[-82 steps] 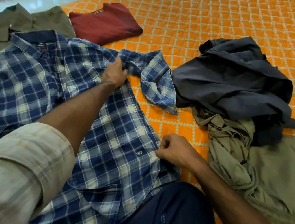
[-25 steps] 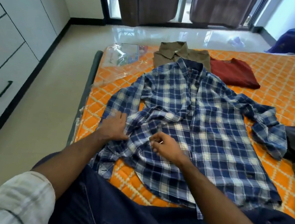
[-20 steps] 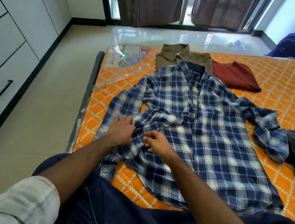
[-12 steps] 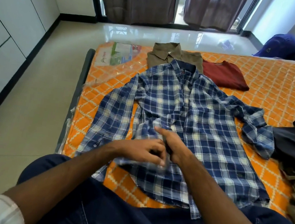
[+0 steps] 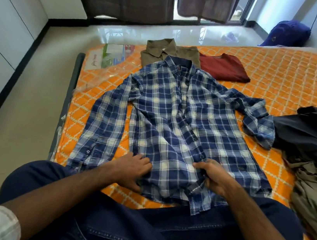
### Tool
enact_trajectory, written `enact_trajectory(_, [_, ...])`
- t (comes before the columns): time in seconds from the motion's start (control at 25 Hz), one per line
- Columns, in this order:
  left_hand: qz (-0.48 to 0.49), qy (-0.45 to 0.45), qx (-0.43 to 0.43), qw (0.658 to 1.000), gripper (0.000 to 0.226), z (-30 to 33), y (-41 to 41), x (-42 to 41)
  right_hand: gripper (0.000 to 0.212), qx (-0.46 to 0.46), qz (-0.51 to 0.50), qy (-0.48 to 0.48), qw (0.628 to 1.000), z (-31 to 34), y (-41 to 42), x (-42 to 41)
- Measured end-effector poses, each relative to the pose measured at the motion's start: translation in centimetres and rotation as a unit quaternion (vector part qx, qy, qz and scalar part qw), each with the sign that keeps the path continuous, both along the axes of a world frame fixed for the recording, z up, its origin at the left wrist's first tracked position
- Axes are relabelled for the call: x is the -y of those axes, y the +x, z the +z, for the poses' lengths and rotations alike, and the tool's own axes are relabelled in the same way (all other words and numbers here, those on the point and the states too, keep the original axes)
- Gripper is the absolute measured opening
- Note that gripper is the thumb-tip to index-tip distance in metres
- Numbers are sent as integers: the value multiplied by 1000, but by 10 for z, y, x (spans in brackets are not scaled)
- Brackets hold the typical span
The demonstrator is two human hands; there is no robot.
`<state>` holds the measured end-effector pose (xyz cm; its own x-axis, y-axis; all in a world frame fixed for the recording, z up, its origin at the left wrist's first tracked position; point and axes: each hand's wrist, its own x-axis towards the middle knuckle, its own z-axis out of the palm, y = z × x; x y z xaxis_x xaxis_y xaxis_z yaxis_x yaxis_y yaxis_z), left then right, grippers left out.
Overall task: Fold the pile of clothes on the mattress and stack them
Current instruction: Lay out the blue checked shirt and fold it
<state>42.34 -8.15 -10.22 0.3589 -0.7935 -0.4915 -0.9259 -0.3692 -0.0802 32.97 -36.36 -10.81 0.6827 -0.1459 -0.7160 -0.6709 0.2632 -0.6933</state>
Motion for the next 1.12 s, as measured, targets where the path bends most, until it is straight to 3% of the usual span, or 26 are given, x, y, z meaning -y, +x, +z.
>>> enact_trajectory(0.16, [-26,-16,96,995,43,-11,-11,6,32,0,82,-47,996,-12,-12,-1])
enact_trajectory(0.28, [-23,16,109,994,32,-4,-4,2,43,3,113,-43,993,-21,-17,-5])
enact_trajectory(0.48, [-59,135,56,987,18,8,-3,-17,46,2,128,-76,989,-21,-20,-10])
enact_trajectory(0.72, [30,245,-23,969,26,5,-11,-16,43,17,237,-186,953,-19,-23,-21])
enact_trajectory(0.8, [67,260,-83,960,29,13,-11,-3,36,18,263,-182,947,-13,-26,-24])
enact_trajectory(0.88, [105,175,-168,964,25,20,-6,11,32,27,301,-191,934,-11,-34,-30])
enact_trajectory(0.96, [165,9,-230,959,22,17,-3,26,32,71,317,-259,910,-13,-42,-42])
enact_trajectory(1.04, [275,-156,-303,899,21,8,-7,50,35,127,314,-324,883,-16,-47,-56])
enact_trajectory(1.12, [361,-227,-337,840,25,-7,-15,76,43,165,339,-335,863,-16,-50,-68])
